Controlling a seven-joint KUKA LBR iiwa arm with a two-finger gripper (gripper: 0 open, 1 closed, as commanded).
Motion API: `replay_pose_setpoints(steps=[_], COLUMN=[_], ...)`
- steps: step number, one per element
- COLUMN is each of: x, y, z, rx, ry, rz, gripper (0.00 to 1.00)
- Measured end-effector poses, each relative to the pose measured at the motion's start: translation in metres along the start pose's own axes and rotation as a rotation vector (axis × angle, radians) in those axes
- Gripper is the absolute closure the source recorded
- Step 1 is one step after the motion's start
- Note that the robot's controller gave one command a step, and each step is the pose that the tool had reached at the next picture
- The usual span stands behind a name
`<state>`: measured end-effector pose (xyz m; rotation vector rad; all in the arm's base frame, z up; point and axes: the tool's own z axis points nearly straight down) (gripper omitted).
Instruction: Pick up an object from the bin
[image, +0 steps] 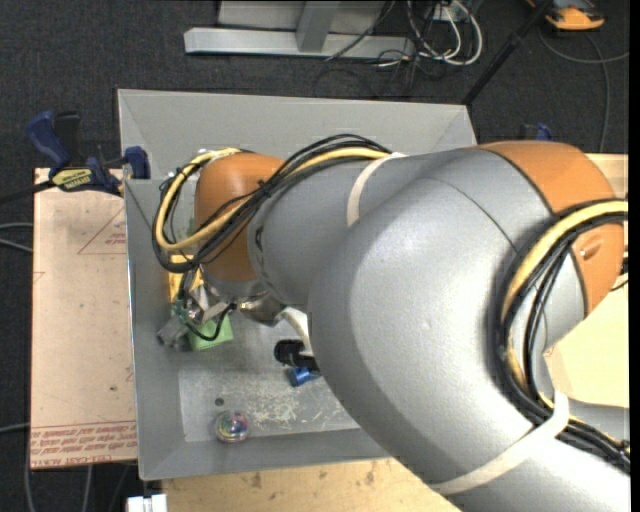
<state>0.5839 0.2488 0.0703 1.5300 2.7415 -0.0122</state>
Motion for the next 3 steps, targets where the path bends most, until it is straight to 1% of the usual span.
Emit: replay_pose_setpoints(steps=[1, 2, 3], x=[-0.002, -0.002, -0.003], y=[0.000, 0.002, 0.002], z=[0.000, -0.004, -0.037], rx=[-0.003, -0.009, -0.010], ry=[0.003, 0.001, 0.005], rz=[-0.001, -0.003, -0.005], gripper=[0.00, 1.00, 1.00])
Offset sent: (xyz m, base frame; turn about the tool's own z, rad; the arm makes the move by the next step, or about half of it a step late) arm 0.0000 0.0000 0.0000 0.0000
